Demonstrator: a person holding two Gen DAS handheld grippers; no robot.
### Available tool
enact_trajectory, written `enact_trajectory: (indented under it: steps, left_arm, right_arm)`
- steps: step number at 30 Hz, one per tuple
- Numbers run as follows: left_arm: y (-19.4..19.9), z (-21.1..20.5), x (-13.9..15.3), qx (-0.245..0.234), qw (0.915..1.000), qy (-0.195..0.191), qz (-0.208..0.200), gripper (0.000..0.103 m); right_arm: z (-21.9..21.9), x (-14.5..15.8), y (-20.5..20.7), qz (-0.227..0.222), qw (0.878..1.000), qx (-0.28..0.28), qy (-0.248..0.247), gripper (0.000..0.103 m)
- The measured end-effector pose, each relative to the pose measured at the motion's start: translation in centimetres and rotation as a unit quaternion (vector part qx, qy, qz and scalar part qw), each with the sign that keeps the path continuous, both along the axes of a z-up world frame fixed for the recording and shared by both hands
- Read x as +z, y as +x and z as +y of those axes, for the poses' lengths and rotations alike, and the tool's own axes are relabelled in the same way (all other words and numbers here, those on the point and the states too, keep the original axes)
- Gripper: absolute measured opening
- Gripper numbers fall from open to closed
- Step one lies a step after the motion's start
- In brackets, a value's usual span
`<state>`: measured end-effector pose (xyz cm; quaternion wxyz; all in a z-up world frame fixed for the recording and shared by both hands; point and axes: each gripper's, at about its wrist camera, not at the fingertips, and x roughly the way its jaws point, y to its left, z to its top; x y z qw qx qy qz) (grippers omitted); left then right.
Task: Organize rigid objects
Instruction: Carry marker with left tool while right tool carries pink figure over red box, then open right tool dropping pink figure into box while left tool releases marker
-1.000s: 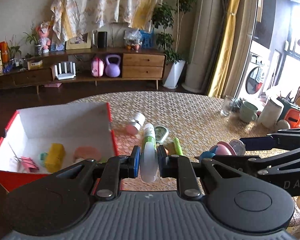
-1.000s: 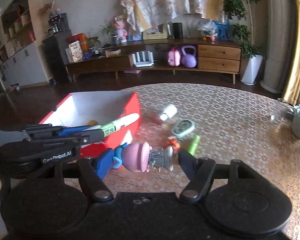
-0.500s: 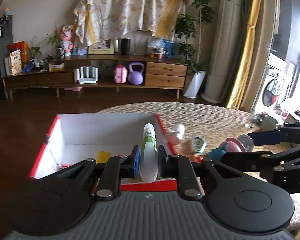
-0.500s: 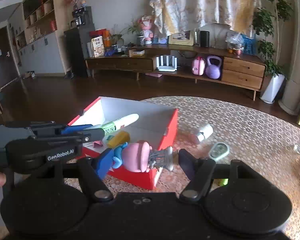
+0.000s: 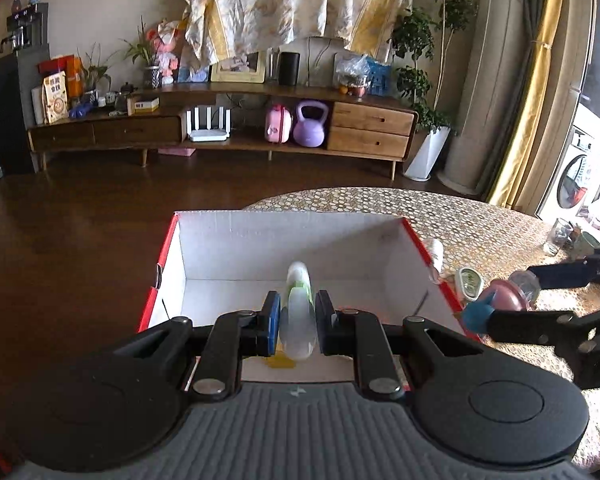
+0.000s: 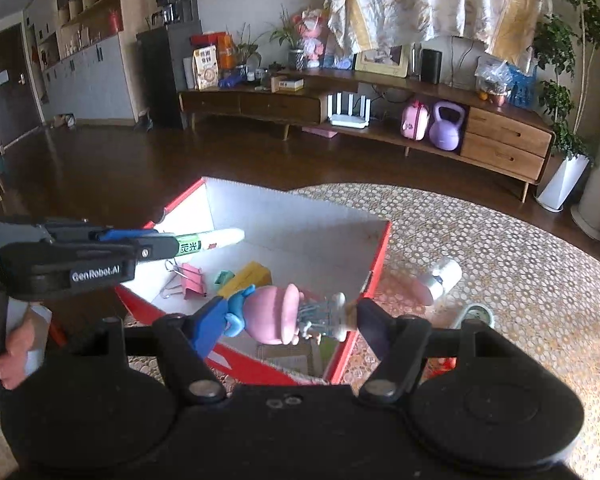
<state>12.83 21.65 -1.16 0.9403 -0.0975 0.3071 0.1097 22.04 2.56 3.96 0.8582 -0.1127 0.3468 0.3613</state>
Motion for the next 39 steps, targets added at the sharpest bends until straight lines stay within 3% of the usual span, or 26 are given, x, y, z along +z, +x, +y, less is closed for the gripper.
enact_trajectory:
  steps: [6, 18, 26, 39]
  left_arm:
    - [2.7, 1.8, -1.5, 0.002, 0.9997, 0.001, 0.025, 0.018]
    - [6.6, 3.9, -2.2, 0.015, 0.999, -0.037, 0.02, 0.018]
    - [7.8, 4.9, -5.6, 0.021, 0.9946, -0.06, 0.082, 0.018]
    - [9.5, 4.3, -8.7, 0.001, 0.9836, -0.058, 0.171, 0.018]
  right_arm:
    - [3.2, -2.5, 2.2, 0.011, 1.0, 0.01, -0.025, 0.07]
    - [7.6, -6.8, 4.0, 0.032, 0.997, 0.025, -0.065, 0.07]
    - [8.8, -8.4, 4.8, 0.046, 0.995, 0.023, -0.088, 0.071]
    - [8.9, -8.7, 4.7, 0.048, 0.994, 0.02, -0.094, 0.071]
